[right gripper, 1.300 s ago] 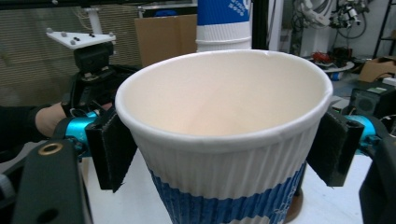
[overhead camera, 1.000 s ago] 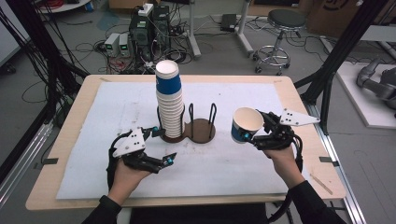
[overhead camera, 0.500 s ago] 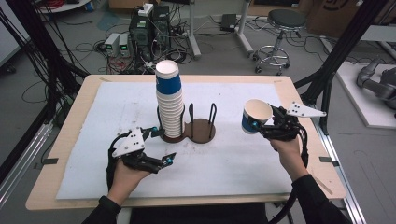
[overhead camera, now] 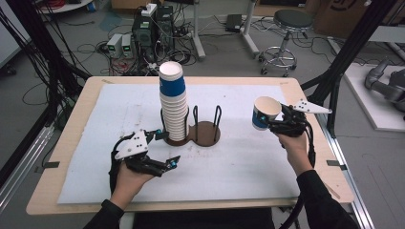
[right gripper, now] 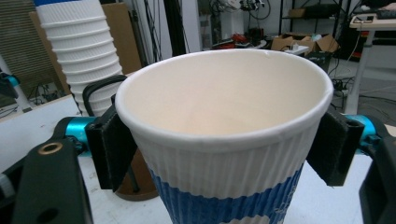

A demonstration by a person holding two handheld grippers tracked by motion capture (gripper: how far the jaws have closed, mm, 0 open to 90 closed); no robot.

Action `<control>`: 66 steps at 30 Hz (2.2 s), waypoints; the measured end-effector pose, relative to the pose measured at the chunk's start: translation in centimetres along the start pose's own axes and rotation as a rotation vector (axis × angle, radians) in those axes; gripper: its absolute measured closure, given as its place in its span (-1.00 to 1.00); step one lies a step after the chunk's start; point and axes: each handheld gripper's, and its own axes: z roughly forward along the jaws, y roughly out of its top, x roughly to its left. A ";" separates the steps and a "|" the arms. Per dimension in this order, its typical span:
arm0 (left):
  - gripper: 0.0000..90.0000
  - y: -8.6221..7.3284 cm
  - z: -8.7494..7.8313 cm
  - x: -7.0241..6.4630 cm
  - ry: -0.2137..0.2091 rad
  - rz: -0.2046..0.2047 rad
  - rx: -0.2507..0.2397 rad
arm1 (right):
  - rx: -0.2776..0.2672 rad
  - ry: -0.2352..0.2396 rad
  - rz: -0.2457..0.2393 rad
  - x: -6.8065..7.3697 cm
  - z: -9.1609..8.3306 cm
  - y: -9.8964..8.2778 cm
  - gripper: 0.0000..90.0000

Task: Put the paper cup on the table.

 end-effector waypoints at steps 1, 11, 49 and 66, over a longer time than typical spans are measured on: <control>-0.68 0.0 0.1 0.0 -0.004 -0.004 -0.002 | -0.002 -0.005 0.002 -0.2 0.1 -0.1 -0.53; -0.68 0.0 0.1 0.0 -0.010 -0.011 -0.007 | 0.015 -0.098 0.045 -1.4 1.2 -0.9 -0.53; -0.68 -0.3 0.3 -0.1 -0.026 -0.018 -0.006 | 0.078 -0.273 0.093 -3.1 5.7 -5.9 -0.53; -0.68 -0.2 0.4 -0.2 -0.025 -0.013 -0.004 | 0.132 -0.298 0.094 -3.1 5.6 -6.0 -0.59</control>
